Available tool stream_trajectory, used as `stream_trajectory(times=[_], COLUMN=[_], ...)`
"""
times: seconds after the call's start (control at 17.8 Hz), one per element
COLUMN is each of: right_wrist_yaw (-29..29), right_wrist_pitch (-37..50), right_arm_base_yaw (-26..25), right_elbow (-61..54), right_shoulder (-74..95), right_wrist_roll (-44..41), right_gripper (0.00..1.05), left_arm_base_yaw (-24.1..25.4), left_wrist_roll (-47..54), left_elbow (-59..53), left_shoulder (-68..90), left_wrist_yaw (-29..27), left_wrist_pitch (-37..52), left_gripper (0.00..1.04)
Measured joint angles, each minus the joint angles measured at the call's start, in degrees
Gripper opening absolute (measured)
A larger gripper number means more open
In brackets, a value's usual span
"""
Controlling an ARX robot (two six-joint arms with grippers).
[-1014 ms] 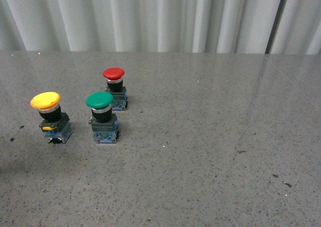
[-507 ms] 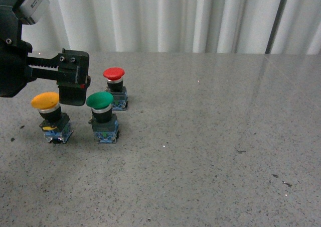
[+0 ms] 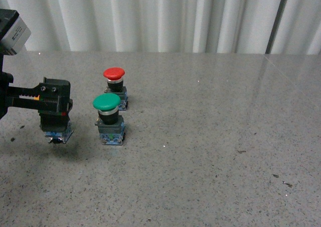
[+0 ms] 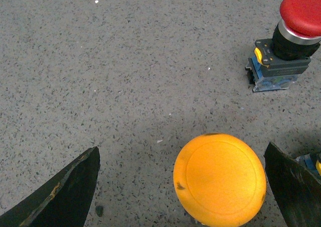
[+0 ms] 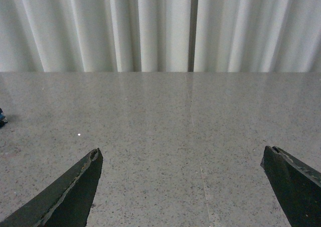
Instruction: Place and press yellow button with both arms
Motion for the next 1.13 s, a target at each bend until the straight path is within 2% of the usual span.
stream_trajectory(times=[0.17,0.28,0.39,0.51,0.79,1.13], right_wrist_yaw=[0.0,0.0,0.0,0.0,0.0,0.0], right_wrist_pitch=[0.0,0.0,0.0,0.0,0.0,0.0], right_arm_base_yaw=[0.0,0.0,0.0,0.0,0.0,0.0], right_elbow=[0.0,0.0,0.0,0.0,0.0,0.0], right_shoulder=[0.0,0.0,0.0,0.0,0.0,0.0], right_wrist_roll=[0.0,0.0,0.0,0.0,0.0,0.0], right_gripper=[0.98,0.98,0.98,0.98,0.98,0.98], left_arm_base_yaw=[0.2,0.7,0.8,0.9,-2.2,-14.0], left_wrist_roll=[0.4,1.0,1.9,2.3,3.0,1.7], left_elbow=[0.0,0.0,0.0,0.1,5.0,22.2], left_shoulder=[1.5,1.9,0.7,-1.1,-7.6,-4.4], left_wrist_yaw=[0.8,0.8,0.7,0.5,-0.5,-3.2], left_wrist_pitch=[0.4,-0.7,-2.1,-3.3,-7.8,-11.2], left_gripper=[0.98,0.60,0.40,0.30,0.28,0.27])
